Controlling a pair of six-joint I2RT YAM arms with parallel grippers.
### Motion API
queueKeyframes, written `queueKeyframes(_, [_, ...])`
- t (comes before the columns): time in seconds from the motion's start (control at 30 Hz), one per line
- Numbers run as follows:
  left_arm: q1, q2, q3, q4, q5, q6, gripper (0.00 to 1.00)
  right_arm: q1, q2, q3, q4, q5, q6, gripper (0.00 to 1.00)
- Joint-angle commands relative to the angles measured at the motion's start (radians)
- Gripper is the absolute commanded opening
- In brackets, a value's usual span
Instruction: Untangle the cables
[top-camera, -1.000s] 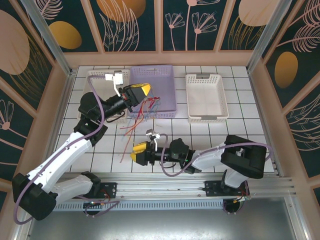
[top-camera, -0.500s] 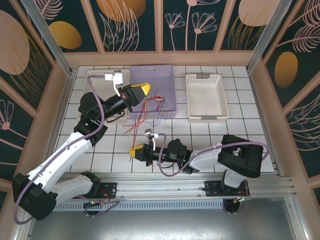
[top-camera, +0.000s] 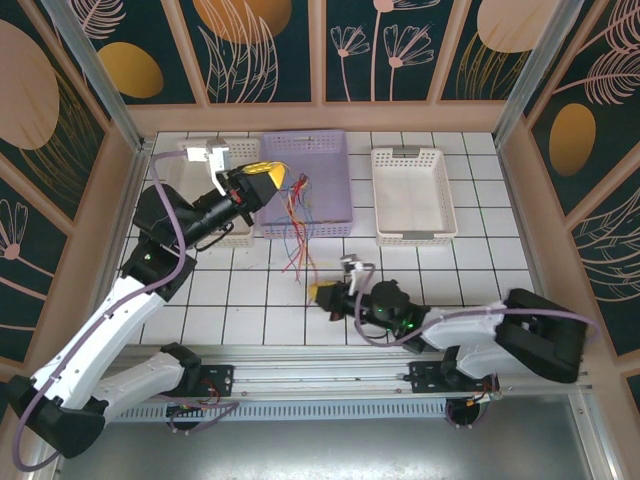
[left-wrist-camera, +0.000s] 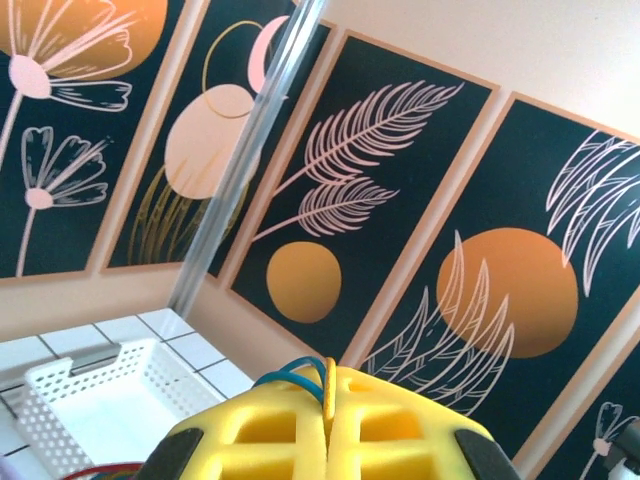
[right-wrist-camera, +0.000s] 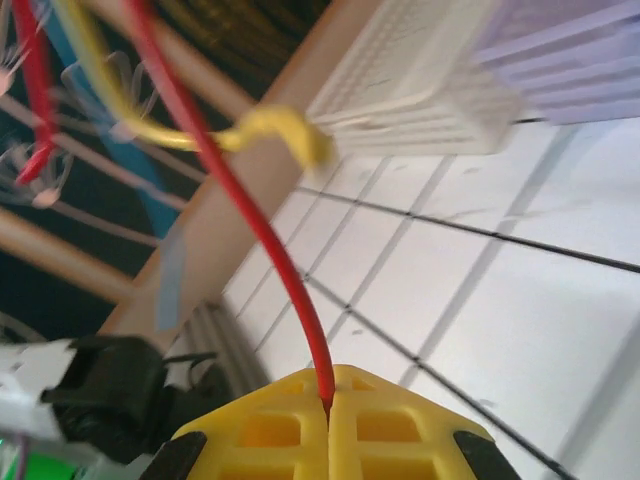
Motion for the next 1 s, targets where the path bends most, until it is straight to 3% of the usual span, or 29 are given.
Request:
queueKeyframes(0.0, [-0.006,-0.025,0.031,-0.083,-0.049,0.1,0.0,-0.061,-0.181,-0.066,-0.223,0.109,0.049,0.0])
queueKeyframes(0.2, [-0.005,-0.031,0.037,-0.121,-0.075,0.139,0.0,-0.193,-0.617,-0.097,-0.632,0.168,0.056,0.0])
queueKeyframes(0.4, [-0.006,-0.039,0.058,-0.159,-0.098,0.173,0.0,-0.307,-0.874,-0.042,-1.005,0.214,0.063,0.0])
queueKeyframes(0.7, [-0.006,-0.068,0.058,-0.275,-0.173,0.251,0.0,-0.346,-0.91,0.141,-1.347,0.462,0.078,0.0])
queueKeyframes(0.97, [-0.006,-0.126,0.046,-0.404,-0.293,0.335,0.0,-0.367,-0.902,0.225,-1.474,0.62,0.161,0.0])
